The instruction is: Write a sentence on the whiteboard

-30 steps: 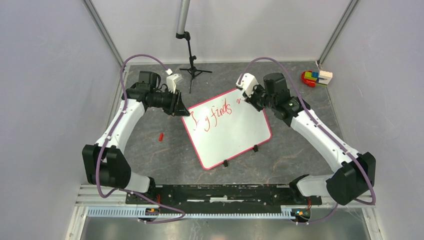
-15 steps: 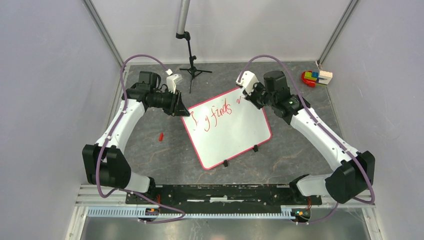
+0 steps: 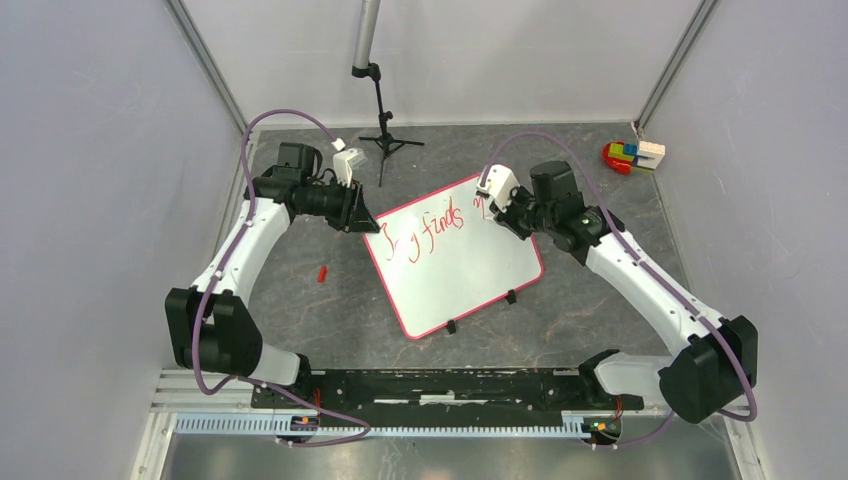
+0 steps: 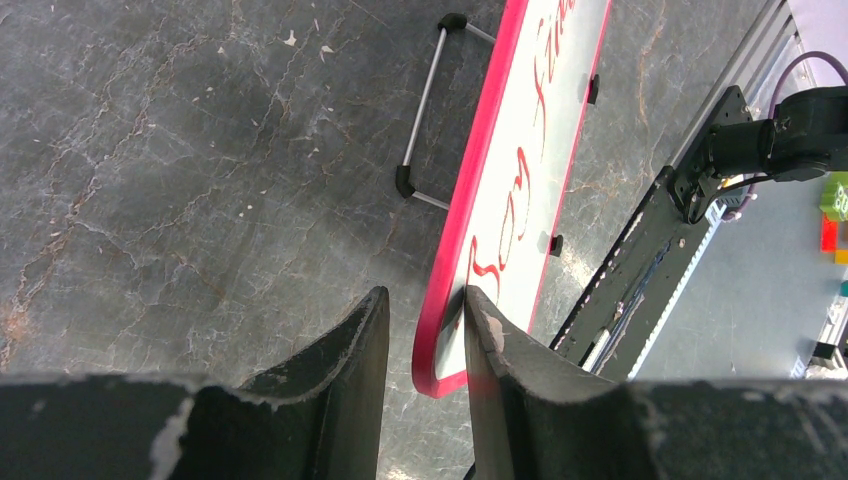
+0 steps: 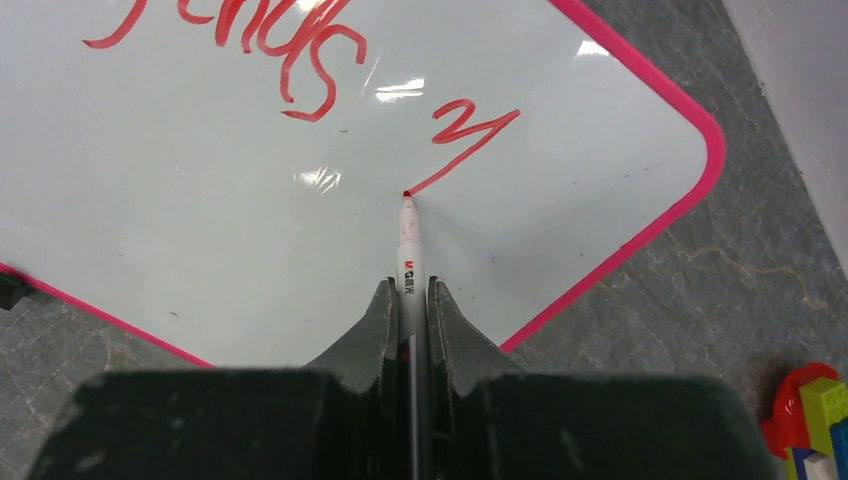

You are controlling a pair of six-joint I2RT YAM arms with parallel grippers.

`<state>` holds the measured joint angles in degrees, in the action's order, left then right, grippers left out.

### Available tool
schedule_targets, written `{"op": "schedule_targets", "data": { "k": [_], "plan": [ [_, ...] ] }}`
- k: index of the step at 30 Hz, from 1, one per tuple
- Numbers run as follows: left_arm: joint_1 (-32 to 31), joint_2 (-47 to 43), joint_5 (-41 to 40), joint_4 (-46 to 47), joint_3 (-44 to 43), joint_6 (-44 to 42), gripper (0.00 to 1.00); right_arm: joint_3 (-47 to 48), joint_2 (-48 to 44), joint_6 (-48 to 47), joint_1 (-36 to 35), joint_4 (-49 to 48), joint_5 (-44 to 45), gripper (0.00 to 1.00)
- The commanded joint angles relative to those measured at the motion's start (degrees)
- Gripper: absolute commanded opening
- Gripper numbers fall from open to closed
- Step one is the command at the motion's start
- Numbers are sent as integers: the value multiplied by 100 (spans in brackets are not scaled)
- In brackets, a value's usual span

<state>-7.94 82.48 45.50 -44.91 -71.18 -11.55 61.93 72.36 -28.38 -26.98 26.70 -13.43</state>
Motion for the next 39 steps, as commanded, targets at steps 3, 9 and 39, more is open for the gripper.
{"op": "schedule_targets", "data": {
  "k": [3,9,39],
  "plan": [
    [-1,-28,82,8,4,-153,40,90,-67,156,-238,-10,-241,0],
    [3,-72,56,9,7,-148,40,635,125,232,-319,5,-324,0],
    [-5,-38,65,9,-19,-136,40,849,357,52,501,-32,-345,0]
  ]
}}
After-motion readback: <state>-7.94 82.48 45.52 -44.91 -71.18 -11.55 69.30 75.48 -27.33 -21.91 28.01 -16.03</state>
